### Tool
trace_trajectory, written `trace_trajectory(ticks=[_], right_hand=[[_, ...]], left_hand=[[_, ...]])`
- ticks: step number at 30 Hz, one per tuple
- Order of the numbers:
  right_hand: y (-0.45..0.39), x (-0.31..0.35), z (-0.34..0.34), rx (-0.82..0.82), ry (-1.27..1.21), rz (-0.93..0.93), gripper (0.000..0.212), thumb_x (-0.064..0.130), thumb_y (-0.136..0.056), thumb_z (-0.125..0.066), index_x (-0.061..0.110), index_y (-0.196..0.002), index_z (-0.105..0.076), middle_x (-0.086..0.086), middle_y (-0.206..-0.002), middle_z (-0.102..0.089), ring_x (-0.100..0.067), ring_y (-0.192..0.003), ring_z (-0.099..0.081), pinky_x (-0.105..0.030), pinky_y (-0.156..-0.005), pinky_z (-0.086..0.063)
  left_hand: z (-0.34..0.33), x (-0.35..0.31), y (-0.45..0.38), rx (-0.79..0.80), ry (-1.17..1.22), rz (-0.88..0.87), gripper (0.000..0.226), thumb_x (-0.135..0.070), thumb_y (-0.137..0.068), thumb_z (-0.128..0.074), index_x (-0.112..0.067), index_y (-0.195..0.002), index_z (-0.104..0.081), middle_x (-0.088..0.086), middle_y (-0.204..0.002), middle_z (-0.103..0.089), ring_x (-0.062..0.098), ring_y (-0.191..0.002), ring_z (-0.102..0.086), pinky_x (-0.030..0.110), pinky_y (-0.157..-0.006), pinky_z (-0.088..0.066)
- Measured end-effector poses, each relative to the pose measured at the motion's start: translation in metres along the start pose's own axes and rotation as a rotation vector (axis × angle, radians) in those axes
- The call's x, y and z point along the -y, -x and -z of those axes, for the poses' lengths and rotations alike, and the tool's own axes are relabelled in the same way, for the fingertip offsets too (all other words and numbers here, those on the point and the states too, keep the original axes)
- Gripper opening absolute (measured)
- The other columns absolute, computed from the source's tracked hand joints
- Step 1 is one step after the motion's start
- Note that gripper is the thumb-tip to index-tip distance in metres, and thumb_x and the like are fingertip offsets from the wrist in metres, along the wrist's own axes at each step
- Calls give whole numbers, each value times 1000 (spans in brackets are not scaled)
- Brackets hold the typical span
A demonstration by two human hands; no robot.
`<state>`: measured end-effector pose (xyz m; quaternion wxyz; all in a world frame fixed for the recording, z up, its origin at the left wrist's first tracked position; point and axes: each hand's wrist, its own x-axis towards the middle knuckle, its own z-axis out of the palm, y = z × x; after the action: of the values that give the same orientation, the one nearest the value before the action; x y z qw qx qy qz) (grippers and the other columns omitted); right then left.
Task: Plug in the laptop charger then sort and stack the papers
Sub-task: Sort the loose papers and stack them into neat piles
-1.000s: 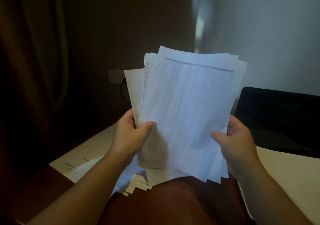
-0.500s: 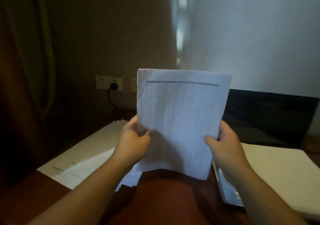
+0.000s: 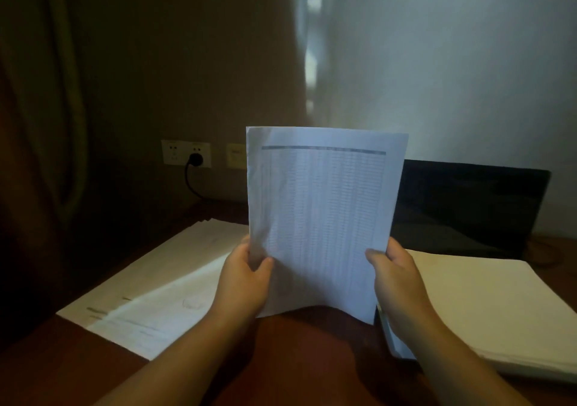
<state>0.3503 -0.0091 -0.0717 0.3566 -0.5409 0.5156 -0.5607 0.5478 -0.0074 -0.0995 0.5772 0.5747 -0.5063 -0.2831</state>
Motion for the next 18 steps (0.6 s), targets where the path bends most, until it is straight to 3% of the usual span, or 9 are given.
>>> trace_trajectory(ticks=[4, 6, 10, 12, 15, 16, 18], right_hand=[[1, 9, 8, -21, 65, 70, 30, 18, -102, -47, 42, -98, -65, 23, -88, -71, -5, -81, -68, -33, -74, -58], [0, 13, 15, -48, 117, 132, 28, 16, -101, -50, 37, -103, -67, 21, -90, -71, 0, -81, -66, -30, -71, -59], [0, 14, 31, -59, 139, 138, 28, 9, -97, -56, 32, -102, -69, 19, -93, -72, -2, -85, -67, -22, -65, -57], [2, 15, 39, -61, 61, 51, 24, 10, -97, -59, 32, -98, -70, 20, -90, -72, -8, -89, -69, -27, -67, -58], [9, 21, 52, -53, -94, -79, 25, 2, -95, -55, 23, -96, -69, 11, -86, -73, -15, -84, -70, -30, -59, -57], [11, 22, 58, -60, -152, -126, 28, -2, -94, -52, 20, -95, -68, 6, -87, -74, -18, -84, -69, -35, -62, -60], [12, 19, 69, -95, -256, -217, 29, -7, -92, -46, 16, -95, -65, -3, -95, -71, -26, -89, -65, -51, -86, -54]], left_hand=[[6, -14, -8, 36, 53, -56, 33, -14, -97, -61, -43, -110, -54, -21, -104, -62, 4, -96, -63, 30, -76, -58], [7, -22, -13, 58, 58, -98, 34, -13, -96, -61, -43, -110, -53, -21, -106, -60, 3, -95, -61, 24, -69, -54], [6, -35, -24, 113, -41, -158, 33, -14, -94, -65, -36, -115, -52, -19, -109, -57, 6, -100, -57, 32, -78, -52], [3, -42, -28, 146, -79, -123, 37, -15, -92, -68, -37, -116, -50, -20, -109, -55, 8, -102, -55, 37, -85, -53], [-6, -50, -32, 157, -164, -93, 44, -19, -91, -70, -37, -124, -49, -16, -104, -56, 9, -98, -57, 30, -79, -53], [-10, -51, -33, 155, -189, -90, 46, -20, -92, -69, -34, -130, -48, -12, -102, -58, 10, -94, -59, 26, -73, -52], [-18, -54, -31, 140, -211, -78, 50, -18, -93, -68, -30, -137, -47, -5, -95, -64, 12, -87, -63, 24, -68, -52]])
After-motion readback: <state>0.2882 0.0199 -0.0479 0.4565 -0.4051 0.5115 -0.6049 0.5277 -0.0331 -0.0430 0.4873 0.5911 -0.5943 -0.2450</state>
